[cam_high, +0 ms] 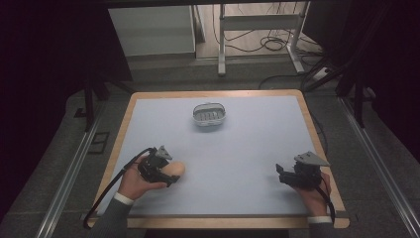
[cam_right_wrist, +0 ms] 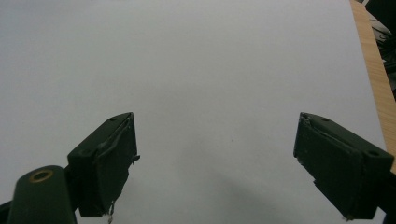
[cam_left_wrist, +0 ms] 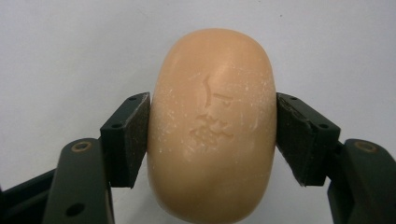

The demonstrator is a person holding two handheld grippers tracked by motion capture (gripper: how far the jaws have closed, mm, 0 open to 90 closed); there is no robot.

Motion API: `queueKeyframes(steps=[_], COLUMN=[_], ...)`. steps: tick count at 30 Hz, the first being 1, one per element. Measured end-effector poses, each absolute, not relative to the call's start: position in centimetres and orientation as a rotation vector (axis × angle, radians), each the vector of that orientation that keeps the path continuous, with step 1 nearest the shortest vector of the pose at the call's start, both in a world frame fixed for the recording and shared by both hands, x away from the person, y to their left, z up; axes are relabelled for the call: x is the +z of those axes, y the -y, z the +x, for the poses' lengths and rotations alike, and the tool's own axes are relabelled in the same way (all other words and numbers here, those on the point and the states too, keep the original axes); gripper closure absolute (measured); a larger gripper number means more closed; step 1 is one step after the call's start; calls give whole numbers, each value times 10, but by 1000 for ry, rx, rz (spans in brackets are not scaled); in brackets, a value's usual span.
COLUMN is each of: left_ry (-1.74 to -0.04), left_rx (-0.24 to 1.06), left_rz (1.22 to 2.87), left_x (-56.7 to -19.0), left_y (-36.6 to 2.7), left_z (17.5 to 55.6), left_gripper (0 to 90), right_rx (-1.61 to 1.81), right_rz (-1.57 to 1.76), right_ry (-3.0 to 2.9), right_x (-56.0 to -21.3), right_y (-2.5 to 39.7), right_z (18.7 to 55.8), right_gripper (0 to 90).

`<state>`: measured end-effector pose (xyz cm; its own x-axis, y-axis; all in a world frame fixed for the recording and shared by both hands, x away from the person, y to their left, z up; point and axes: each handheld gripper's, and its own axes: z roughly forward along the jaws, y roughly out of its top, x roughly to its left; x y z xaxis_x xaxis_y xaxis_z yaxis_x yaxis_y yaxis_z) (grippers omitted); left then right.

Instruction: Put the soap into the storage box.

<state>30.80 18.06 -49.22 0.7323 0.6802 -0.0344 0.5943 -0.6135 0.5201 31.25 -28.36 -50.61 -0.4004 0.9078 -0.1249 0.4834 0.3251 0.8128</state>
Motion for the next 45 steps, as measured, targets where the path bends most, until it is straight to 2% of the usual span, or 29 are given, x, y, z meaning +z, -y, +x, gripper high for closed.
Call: queueKeyframes(steps=[45], left_ry=[-973], left_rx=[249], left_rz=[2383], left_x=[-469], left_y=[-182], left_z=[336], left_gripper=[317], right_rx=[937], right_rz=[1223], right_ry=[-2014], right_x=[-507], right_y=[285], right_z=[313], right_gripper=[133])
